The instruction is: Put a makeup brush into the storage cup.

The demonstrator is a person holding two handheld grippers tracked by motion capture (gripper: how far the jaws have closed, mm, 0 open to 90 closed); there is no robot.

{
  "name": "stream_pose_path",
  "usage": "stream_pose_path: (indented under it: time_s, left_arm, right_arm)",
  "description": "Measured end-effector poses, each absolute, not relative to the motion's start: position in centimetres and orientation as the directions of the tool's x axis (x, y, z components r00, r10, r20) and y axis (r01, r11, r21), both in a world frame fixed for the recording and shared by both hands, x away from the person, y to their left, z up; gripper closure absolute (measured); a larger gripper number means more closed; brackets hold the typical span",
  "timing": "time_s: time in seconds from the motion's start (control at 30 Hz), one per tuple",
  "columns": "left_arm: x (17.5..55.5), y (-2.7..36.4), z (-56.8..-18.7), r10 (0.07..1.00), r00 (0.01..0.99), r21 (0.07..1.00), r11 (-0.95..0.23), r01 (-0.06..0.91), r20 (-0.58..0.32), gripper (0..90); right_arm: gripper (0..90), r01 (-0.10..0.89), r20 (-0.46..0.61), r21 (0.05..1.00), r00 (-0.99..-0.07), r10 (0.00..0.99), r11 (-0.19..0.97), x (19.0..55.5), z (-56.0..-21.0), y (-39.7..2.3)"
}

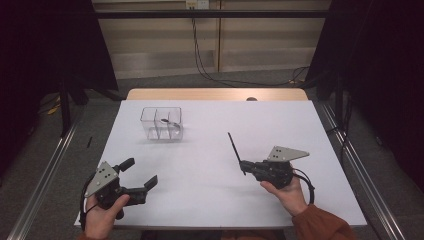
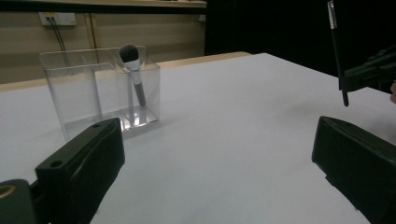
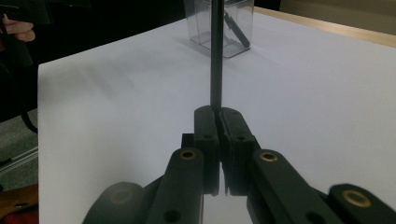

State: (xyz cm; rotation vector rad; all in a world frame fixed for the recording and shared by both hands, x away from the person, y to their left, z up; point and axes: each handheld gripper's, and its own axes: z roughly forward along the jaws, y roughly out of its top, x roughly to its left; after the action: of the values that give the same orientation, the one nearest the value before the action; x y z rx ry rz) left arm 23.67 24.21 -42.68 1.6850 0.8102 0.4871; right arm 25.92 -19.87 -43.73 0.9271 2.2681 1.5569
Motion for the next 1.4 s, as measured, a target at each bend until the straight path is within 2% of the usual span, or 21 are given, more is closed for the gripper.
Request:
stream_pose_path:
  time_s: [0.43, 0.77, 0.83, 0.9, 1.4]
  left_arm:
    - [24.4, 22.6, -42.5, 0.716, 0.693, 0.961, -0.124, 0.249, -0.087, 2.5]
    - [25.2, 20.0, -41.6, 0.681, 0.728, 0.962, -0.137, 0.235, -0.081, 3.1]
    - [25.4, 19.5, -41.4, 0.672, 0.737, 0.963, -0.141, 0.228, -0.076, 3.2]
    - [25.7, 18.9, -41.2, 0.68, 0.733, 0.965, -0.171, 0.201, -0.033, 4.2]
    - [27.1, 15.0, -40.6, 0.64, 0.766, 0.961, -0.169, 0.22, -0.063, 5.8]
  right_arm:
    - [86.5, 0.369, 0.156, 0.896, -0.78, 0.606, 0.246, 26.2, -43.7, -19.0]
    - [86.5, 0.359, 0.153, 0.896, -0.802, 0.577, 0.262, 26.6, -43.4, -17.5]
    - [86.5, 0.353, 0.148, 0.896, -0.809, 0.569, 0.269, 26.7, -43.3, -17.1]
    - [86.5, 0.351, 0.145, 0.895, -0.812, 0.565, 0.274, 26.7, -43.3, -16.8]
    - [86.5, 0.336, 0.148, 0.901, -0.832, 0.534, 0.274, 27.0, -43.3, -14.5]
